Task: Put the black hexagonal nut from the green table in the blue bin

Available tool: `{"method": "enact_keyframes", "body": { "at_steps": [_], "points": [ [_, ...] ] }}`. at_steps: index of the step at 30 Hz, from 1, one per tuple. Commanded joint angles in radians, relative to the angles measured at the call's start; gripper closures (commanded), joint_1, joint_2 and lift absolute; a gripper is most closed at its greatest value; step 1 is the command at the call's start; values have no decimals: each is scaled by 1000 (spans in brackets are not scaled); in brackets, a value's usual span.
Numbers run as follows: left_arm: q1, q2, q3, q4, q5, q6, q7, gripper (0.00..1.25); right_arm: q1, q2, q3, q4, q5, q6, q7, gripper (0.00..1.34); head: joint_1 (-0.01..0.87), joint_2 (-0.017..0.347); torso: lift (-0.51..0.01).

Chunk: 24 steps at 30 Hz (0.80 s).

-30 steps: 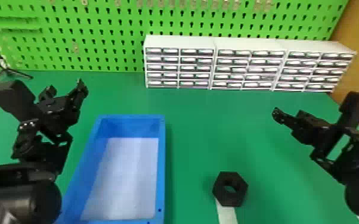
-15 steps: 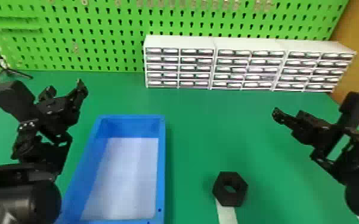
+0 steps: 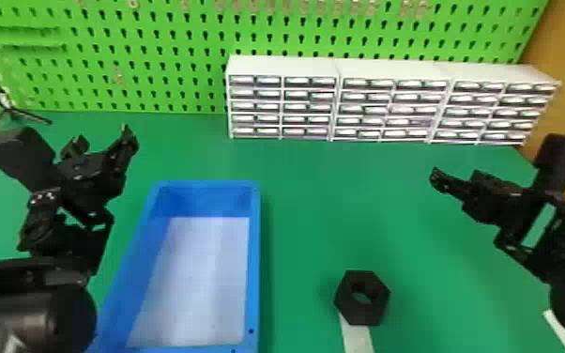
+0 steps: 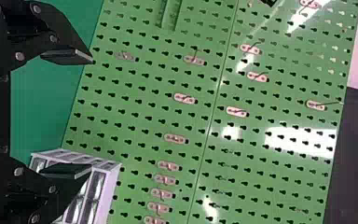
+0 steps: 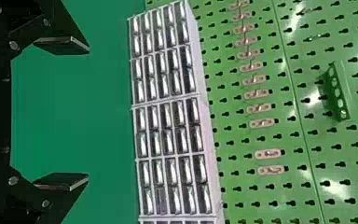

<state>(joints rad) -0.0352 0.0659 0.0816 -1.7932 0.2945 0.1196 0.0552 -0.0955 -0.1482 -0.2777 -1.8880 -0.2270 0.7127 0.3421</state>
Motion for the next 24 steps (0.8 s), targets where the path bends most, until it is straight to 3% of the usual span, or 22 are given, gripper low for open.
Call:
{"method": "enact_keyframes", "body": {
  "at_steps": [1, 11, 24],
  "points": [
    [1, 0, 0, 0, 0, 0, 0, 433, -17, 10, -2, -68, 60, 126, 0, 314, 692, 8, -97],
    [3, 0, 3, 0, 0, 0, 0, 433, -50, -1, 15, -160, 121, 360, 0, 314, 692, 8, -97],
    [3, 0, 4, -2, 2, 0, -2, 433, -84, -4, 64, -200, 152, 553, 0, 311, 692, 8, -97]
  ]
}}
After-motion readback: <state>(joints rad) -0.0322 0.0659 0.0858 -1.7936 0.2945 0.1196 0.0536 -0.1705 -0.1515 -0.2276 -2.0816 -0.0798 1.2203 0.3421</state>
